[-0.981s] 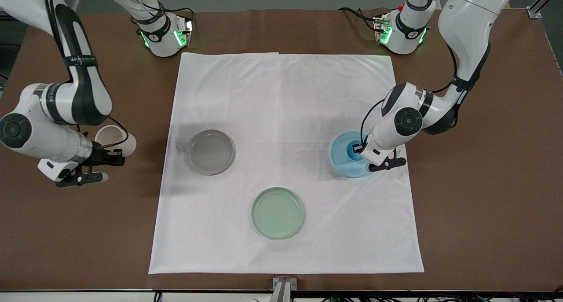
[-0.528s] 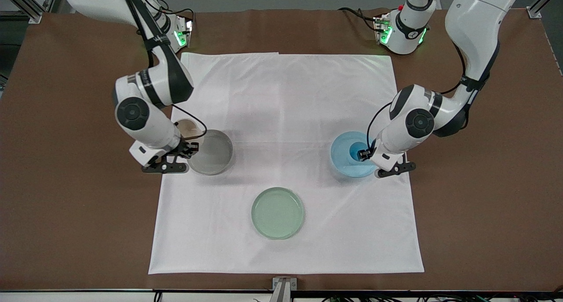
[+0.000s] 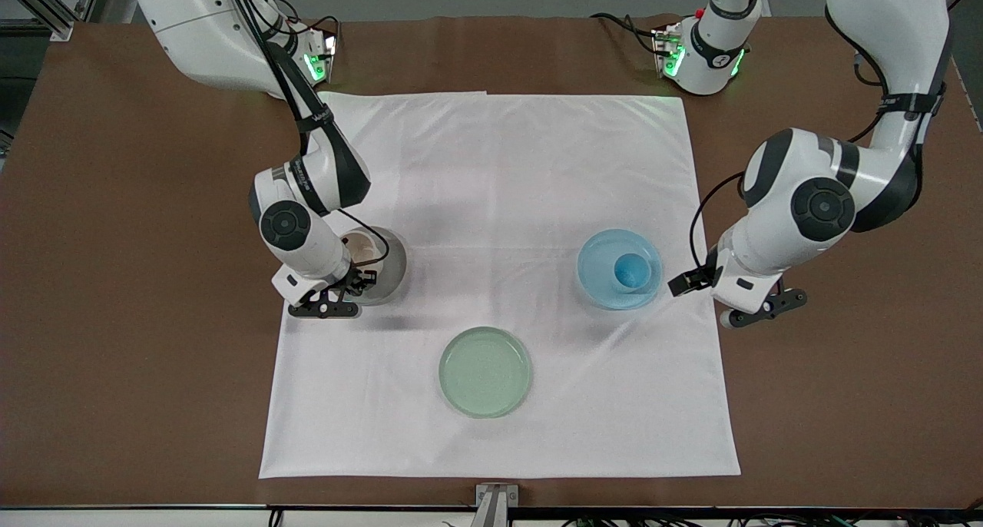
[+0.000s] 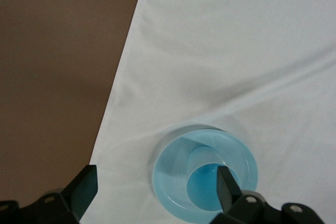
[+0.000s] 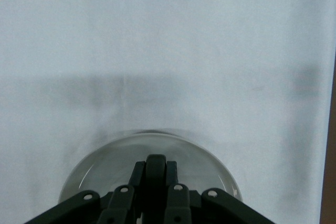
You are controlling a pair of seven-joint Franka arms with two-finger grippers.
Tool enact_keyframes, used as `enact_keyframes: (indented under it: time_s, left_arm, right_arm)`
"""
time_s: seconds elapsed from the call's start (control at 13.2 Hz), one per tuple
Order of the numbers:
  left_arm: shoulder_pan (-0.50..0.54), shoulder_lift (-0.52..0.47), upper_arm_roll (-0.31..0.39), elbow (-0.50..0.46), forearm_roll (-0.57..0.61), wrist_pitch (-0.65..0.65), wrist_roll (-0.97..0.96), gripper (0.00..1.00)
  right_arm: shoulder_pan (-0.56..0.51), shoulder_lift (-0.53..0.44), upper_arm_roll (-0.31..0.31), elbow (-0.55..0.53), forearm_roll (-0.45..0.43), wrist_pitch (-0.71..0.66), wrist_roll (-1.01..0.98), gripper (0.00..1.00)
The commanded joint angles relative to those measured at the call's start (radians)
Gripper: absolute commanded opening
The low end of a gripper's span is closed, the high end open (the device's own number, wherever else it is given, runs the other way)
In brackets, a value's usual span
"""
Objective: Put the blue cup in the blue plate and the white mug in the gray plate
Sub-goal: 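Set the mug on the gray plate with the right gripper while the left gripper releases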
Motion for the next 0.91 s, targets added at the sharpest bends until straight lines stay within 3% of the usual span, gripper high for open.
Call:
enact_keyframes:
  time_s: [0.0,0.15,0.23,0.3,0.38,0.45,0.83]
  left_arm:
    - [0.028,0.007,-0.001,0.106,0.085,-0.082,0.025,1.00]
    - [0.035,0.009,-0.001,0.135,0.131,-0.104,0.085,1.00]
    - [0.052,0.007,-0.001,0.137,0.133,-0.104,0.085,1.00]
    - [0.061,0.005,-0.003,0.147,0.137,-0.104,0.091,1.00]
    - [0.064,0.005,-0.001,0.155,0.136,-0.105,0.114,1.00]
    - [0.075,0.005,-0.001,0.157,0.136,-0.105,0.134,1.00]
    - [0.086,-0.028,-0.001,0.158,0.136,-0.110,0.142,1.00]
  right_arm:
    - [-0.005,0.000,0.004,0.001,-0.002,0.003,0.012,0.01]
    - [-0.002,0.005,0.004,0.001,-0.002,0.003,0.012,0.03]
    - [-0.002,0.005,0.004,0.003,-0.002,0.000,0.012,0.15]
    - [-0.002,0.003,0.004,0.003,-0.002,-0.006,0.012,0.41]
    - [-0.005,0.002,0.004,0.001,-0.004,-0.010,0.011,0.75]
    - [-0.005,-0.014,0.004,-0.002,-0.004,-0.023,0.011,1.00]
    - [-0.017,-0.265,-0.002,-0.001,-0.004,-0.371,0.009,1.00]
